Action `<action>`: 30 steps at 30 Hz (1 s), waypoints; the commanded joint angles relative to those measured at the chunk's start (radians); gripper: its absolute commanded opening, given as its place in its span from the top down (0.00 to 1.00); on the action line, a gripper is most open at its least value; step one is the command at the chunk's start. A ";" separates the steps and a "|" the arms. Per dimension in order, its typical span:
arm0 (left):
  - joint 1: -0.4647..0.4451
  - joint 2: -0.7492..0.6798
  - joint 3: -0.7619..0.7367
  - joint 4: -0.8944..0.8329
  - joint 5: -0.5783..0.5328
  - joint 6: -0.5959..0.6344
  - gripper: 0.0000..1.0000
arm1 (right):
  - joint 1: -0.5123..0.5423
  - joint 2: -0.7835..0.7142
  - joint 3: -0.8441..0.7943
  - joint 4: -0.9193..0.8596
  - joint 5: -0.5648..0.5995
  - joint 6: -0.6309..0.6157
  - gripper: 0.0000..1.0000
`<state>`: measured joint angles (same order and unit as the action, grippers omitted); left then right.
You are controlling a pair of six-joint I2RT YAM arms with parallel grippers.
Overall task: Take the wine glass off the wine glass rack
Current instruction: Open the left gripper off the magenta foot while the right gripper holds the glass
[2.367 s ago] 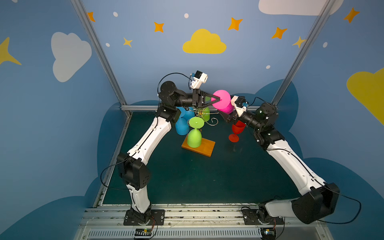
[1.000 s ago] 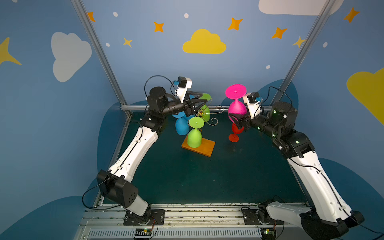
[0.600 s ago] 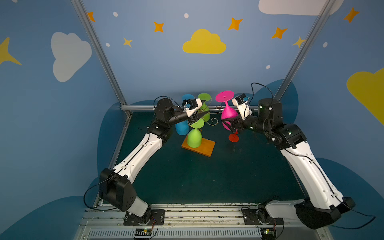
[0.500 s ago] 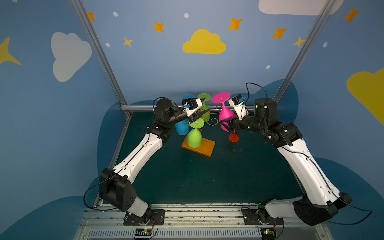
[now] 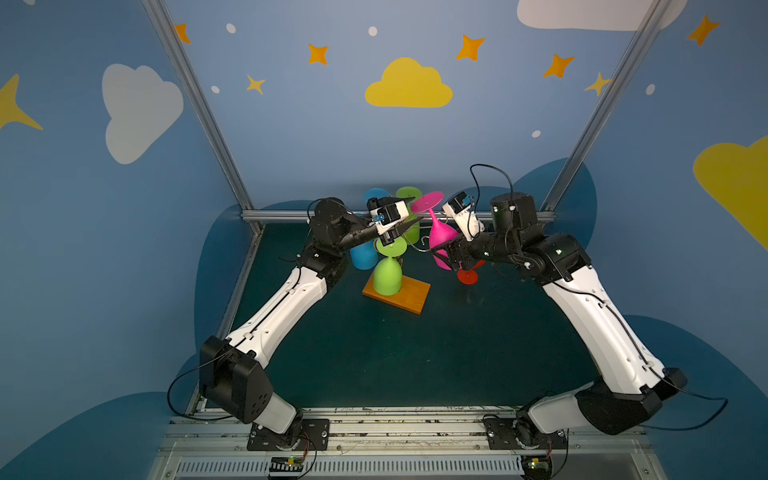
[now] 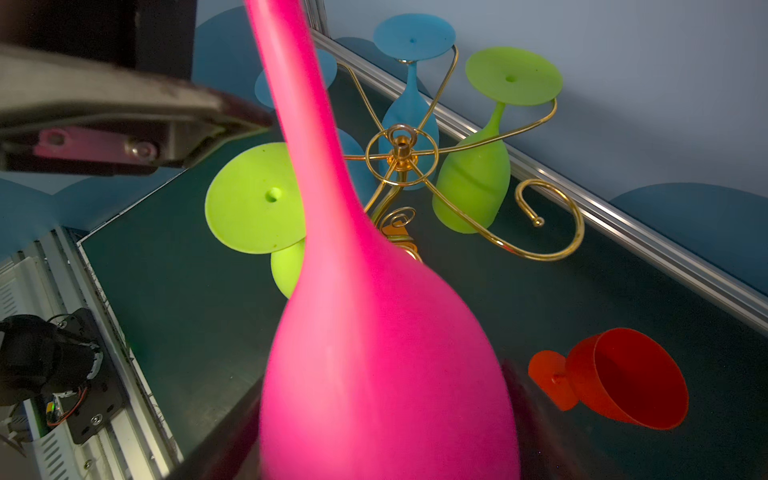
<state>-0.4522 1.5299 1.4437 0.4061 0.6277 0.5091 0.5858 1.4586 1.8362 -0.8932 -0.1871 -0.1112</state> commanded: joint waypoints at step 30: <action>-0.040 0.008 0.001 0.067 -0.167 -0.182 0.97 | -0.011 -0.019 0.034 0.017 -0.072 0.044 0.24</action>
<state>-0.4725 1.5414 1.4433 0.4129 0.5011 0.4744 0.5819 1.4658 1.9022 -0.9298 -0.2127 -0.0597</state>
